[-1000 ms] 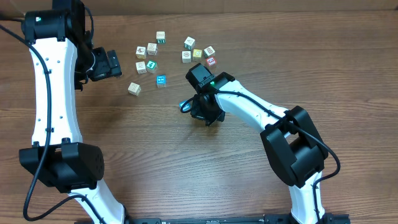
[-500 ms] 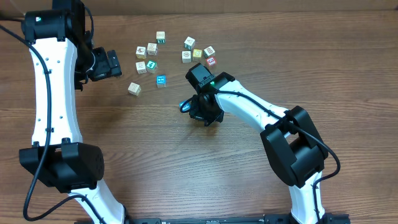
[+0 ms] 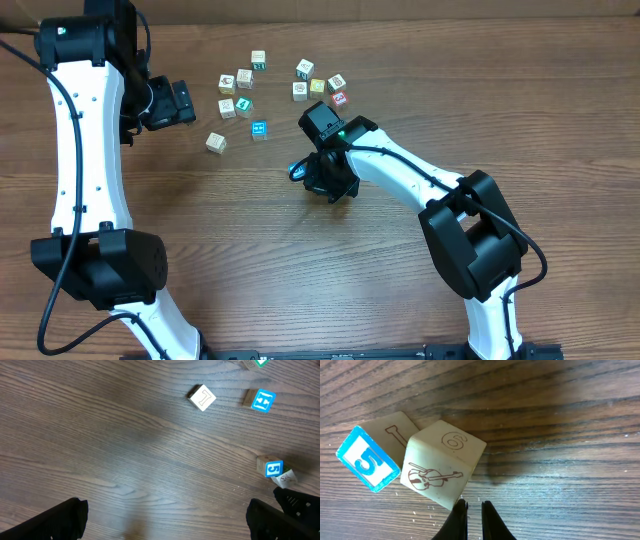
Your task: Form a circle
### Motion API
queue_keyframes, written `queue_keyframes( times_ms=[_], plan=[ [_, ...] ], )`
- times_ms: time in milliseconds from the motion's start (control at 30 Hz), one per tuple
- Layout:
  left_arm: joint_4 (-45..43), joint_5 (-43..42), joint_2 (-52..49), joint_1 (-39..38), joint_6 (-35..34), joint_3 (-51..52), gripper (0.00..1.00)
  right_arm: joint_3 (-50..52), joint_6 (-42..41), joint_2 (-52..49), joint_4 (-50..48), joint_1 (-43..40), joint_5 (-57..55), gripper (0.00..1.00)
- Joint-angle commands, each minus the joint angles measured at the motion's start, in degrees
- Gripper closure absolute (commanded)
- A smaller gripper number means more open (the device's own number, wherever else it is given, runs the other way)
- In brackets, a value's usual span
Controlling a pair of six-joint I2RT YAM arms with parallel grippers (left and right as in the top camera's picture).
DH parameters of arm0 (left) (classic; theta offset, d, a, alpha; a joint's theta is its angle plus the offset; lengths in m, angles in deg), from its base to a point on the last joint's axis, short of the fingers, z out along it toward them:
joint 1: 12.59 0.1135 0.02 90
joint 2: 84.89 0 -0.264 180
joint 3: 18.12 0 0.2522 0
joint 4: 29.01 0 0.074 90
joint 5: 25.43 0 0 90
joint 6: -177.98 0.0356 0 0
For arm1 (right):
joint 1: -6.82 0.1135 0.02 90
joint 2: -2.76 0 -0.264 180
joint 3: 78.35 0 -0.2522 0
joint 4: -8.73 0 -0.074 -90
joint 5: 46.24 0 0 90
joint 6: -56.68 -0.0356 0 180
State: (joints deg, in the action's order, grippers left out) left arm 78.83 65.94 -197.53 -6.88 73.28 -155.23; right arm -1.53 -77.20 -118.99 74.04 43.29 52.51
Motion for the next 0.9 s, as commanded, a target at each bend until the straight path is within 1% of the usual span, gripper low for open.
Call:
queue_keyframes(
  times_ms=[0, 200, 433, 500, 667, 733, 800, 867],
  plan=[
    [-0.1, 0.5, -0.5, -0.2, -0.8, -0.1, 0.01, 0.3, 0.0, 2.1, -0.3, 0.2, 0.4, 0.91],
    [-0.1, 0.5, -0.5, -0.2, -0.8, -0.1, 0.0, 0.3, 0.0, 2.1, -0.3, 0.2, 0.4, 0.88],
    [-0.1, 0.5, -0.5, -0.2, -0.8, -0.1, 0.0, 0.2, 0.5, 2.1, 0.6, 0.1, 0.4, 0.89],
    [-0.1, 0.5, -0.5, -0.2, -0.8, -0.1, 0.0, -1.2, 2.2, 2.6, 1.8, -0.7, 0.3, 0.89],
    [-0.1, 0.5, -0.5, -0.2, -0.8, -0.1, 0.01, -7.6, 8.0, 4.5, 6.1, -5.6, 0.3, 0.89],
    [-0.1, 0.5, -0.5, -0.2, -0.8, -0.1, 0.0, -12.0, 11.1, 5.0, 8.5, -8.2, 0.4, 0.92],
    [-0.1, 0.5, -0.5, -0.2, -0.8, -0.1, 0.0, -18.4, 15.0, 5.0, 12.0, -10.6, 0.3, 0.92],
    [-0.1, 0.5, -0.5, -0.2, -0.8, -0.1, 0.0, -25.8, 17.7, 5.0, 15.5, -13.0, 0.3, 0.83]
  ],
)
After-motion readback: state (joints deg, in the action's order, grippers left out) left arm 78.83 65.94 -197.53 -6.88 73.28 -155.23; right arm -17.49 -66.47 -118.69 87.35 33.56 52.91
